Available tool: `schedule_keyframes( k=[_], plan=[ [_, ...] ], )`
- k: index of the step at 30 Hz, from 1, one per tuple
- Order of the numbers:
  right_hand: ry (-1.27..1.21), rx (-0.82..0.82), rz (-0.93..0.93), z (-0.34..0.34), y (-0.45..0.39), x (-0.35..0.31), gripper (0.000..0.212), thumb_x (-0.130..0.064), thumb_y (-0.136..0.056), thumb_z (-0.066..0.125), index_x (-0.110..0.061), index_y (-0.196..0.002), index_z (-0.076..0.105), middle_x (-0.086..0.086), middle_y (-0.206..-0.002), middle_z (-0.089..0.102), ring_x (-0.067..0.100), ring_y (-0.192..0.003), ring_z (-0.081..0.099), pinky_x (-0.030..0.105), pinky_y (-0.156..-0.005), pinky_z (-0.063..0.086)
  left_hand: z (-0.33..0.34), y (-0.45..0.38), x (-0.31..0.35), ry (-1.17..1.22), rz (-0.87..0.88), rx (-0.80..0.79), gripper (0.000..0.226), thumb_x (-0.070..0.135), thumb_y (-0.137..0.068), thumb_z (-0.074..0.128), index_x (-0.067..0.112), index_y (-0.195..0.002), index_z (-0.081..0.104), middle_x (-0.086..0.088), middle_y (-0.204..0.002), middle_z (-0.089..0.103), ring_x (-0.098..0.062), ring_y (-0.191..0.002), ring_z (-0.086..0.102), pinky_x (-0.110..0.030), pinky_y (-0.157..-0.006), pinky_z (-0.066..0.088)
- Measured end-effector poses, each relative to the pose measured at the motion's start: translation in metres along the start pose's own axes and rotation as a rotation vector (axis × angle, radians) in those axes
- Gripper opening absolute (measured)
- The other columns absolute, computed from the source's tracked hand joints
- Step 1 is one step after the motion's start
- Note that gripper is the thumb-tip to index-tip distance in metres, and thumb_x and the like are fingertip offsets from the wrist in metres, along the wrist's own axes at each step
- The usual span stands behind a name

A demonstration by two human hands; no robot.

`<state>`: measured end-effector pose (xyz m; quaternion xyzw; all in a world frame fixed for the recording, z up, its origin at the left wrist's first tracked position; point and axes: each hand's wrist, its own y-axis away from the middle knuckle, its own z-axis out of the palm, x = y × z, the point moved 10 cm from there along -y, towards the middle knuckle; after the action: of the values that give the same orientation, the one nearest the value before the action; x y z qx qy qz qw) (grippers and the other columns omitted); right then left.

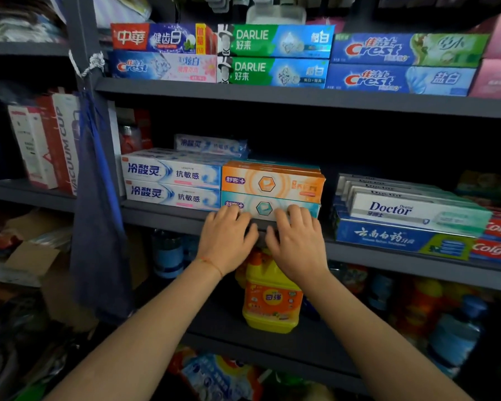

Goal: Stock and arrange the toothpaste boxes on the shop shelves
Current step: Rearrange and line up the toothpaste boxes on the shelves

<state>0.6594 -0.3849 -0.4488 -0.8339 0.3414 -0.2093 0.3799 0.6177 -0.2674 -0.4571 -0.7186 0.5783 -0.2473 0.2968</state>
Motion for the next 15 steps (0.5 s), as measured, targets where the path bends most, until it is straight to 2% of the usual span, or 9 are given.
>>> schedule_keyframes(
  k=[5, 7, 9, 12, 15],
  plan=[
    [-0.063, 0.002, -0.028, -0.006, 0.003, 0.005, 0.034, -0.038, -0.095, 0.047, -0.013, -0.117, 0.058, 0.007, -0.111, 0.058, 0.024, -0.098, 0.056, 0.039, -0.08, 0.049, 0.0, -0.001, 0.003, -0.022, -0.023, -0.013, 0.046, 0.041, -0.091, 0.032, 0.016, -0.097, 0.07, -0.003, -0.093, 0.062, -0.024, -0.091, 0.058, -0.039, -0.079, 0.044],
    [-0.067, 0.103, -0.029, -0.024, 0.007, 0.012, 0.034, -0.032, -0.094, 0.049, -0.011, -0.119, 0.058, 0.011, -0.117, 0.058, 0.028, -0.105, 0.056, 0.042, -0.087, 0.045, -0.007, -0.003, 0.009, 0.005, -0.025, 0.032, 0.042, 0.038, -0.088, 0.036, 0.015, -0.098, 0.07, -0.004, -0.094, 0.061, -0.025, -0.092, 0.058, -0.04, -0.079, 0.044],
    [-0.08, 0.224, 0.022, -0.049, 0.01, 0.032, 0.037, -0.026, -0.091, 0.054, -0.008, -0.124, 0.058, 0.016, -0.125, 0.056, 0.032, -0.115, 0.052, 0.046, -0.096, 0.041, -0.018, -0.008, 0.025, 0.069, 0.015, 0.122, 0.035, 0.034, -0.085, 0.049, 0.014, -0.105, 0.068, -0.006, -0.101, 0.058, -0.027, -0.096, 0.057, -0.042, -0.082, 0.046],
    [-0.066, 0.316, 0.119, -0.078, 0.012, 0.074, 0.045, -0.022, -0.088, 0.055, -0.004, -0.129, 0.054, 0.021, -0.137, 0.05, 0.037, -0.133, 0.041, 0.051, -0.11, 0.032, -0.03, -0.022, 0.065, 0.144, 0.117, 0.206, 0.048, 0.032, -0.083, 0.065, 0.013, -0.127, 0.059, -0.011, -0.126, 0.054, -0.032, -0.119, 0.051, -0.047, -0.097, 0.044],
    [0.01, 0.247, 0.17, -0.091, 0.008, 0.118, 0.054, -0.031, -0.087, 0.049, -0.004, -0.133, 0.05, 0.021, -0.146, 0.043, 0.037, -0.144, 0.029, 0.051, -0.119, 0.02, -0.031, -0.043, 0.111, 0.147, 0.253, 0.19, 0.074, 0.053, -0.083, 0.064, 0.017, -0.144, 0.043, -0.011, -0.151, 0.038, -0.031, -0.143, 0.03, -0.047, -0.116, 0.023]
  ],
)
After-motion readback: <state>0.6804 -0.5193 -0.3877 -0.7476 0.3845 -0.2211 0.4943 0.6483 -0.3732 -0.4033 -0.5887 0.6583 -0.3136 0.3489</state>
